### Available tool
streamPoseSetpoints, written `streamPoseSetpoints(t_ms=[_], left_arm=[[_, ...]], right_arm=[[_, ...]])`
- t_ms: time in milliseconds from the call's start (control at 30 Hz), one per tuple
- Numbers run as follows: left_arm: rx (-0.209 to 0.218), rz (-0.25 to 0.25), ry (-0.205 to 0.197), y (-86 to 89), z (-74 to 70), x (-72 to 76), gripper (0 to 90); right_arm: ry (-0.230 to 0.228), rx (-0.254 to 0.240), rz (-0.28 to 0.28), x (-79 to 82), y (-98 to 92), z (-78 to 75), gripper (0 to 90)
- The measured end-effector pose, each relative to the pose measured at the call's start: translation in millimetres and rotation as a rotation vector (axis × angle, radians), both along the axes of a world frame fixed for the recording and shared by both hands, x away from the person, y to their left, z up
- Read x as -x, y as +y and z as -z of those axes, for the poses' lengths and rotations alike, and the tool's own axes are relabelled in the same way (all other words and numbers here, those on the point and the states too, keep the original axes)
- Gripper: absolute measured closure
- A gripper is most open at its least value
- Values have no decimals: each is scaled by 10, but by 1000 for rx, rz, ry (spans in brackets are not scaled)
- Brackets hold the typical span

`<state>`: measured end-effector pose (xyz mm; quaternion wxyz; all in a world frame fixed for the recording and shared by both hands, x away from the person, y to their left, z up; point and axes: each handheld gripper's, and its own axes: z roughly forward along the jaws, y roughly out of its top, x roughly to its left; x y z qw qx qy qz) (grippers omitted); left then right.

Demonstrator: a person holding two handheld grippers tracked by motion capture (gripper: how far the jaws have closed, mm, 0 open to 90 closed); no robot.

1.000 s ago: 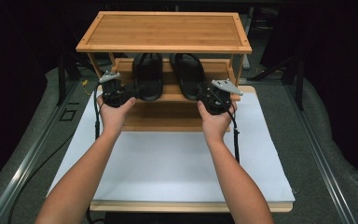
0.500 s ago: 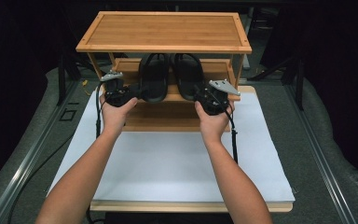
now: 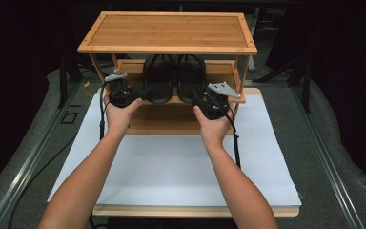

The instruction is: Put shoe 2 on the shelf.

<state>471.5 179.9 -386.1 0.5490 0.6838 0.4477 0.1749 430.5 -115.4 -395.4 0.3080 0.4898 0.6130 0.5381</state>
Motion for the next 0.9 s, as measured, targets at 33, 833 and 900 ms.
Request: streamPoseSetpoints(t_ms=[33,833,900], left_arm=[[0,0,-1,-1,1,-1,444],[11,-13,-11,0,0,33,440],[16,-18,-19,1,-4,58,428]], right_arm=[[-1,1,-3,3,4,-1,440],[-17,20,-35,79,71,-42,429],[-21,27,-32,93,53,-53,428]])
